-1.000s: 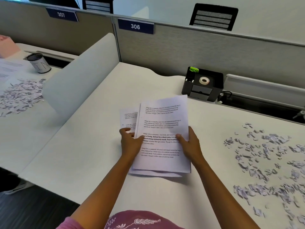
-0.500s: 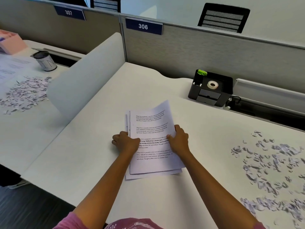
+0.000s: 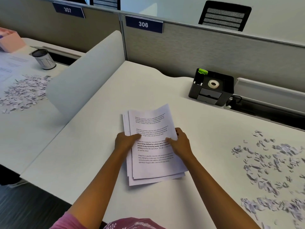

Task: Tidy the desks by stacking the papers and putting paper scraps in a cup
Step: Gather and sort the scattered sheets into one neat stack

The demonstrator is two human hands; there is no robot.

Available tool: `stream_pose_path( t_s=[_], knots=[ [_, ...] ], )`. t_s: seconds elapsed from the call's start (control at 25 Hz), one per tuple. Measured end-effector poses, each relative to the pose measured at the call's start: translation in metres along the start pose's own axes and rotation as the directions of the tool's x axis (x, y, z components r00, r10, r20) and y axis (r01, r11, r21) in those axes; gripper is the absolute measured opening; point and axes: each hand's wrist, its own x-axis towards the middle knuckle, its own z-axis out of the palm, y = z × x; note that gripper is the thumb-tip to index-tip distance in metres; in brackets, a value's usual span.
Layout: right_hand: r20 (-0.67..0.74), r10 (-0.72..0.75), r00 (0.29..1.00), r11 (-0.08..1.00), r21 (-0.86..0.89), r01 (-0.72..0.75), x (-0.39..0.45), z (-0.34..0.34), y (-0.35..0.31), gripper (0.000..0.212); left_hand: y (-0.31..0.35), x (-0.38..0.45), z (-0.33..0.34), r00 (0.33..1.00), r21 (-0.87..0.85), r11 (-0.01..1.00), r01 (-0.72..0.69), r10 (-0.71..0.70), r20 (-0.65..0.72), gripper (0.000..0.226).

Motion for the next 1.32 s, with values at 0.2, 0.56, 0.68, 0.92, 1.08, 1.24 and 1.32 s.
stream_pose_path(
  t_s=[0.2, 0.56, 0.68, 0.92, 1.08, 1.24, 1.32],
  knots=[
    [-0.077, -0.011, 0.997, 0.961, -0.277, -0.011, -0.013, 0.014, 0.01, 0.063, -0.002, -0.017, 0.015, 0.993, -0.075, 0.993, -0.092, 0.097, 0.068, 0.035],
    [0.136, -0.033, 0.99, 0.787, 0.615, -0.058, -0.02, -0.036, 0.019, 0.083, 0.038, -0.046, 0.004, 0.871, -0.2, 0.953, -0.23, 0.293, 0.395, 0.032],
    [0.136, -0.125, 0.983, 0.772, 0.636, 0.01, -0.033, -0.048, 0.009, 0.052, 0.051, -0.053, 0.006, 0.829, -0.116, 0.947, -0.299, 0.317, 0.46, 0.033],
    [-0.171, -0.163, 0.972, 0.75, 0.618, 0.235, -0.041, -0.055, -0.022, 0.035, 0.075, -0.062, 0.018, 0.831, -0.145, 0.892, -0.428, 0.451, 0.327, 0.026],
    [-0.264, -0.28, 0.923, 0.734, 0.561, 0.383, -0.036, -0.073, -0.054, 0.026, 0.101, -0.062, 0.023, 0.805, -0.162, 0.835, -0.526, 0.55, 0.222, 0.013],
    [-0.283, -0.307, 0.909, 0.708, 0.57, 0.417, -0.03, -0.085, -0.069, 0.032, 0.116, -0.06, 0.024, 0.769, -0.138, 0.796, -0.589, 0.605, 0.204, 0.023],
    [-0.3, -0.325, 0.897, 0.705, 0.555, 0.441, -0.03, -0.089, -0.073, 0.032, 0.119, -0.061, 0.023, 0.752, -0.166, 0.777, -0.608, 0.63, 0.193, 0.029]
  ],
)
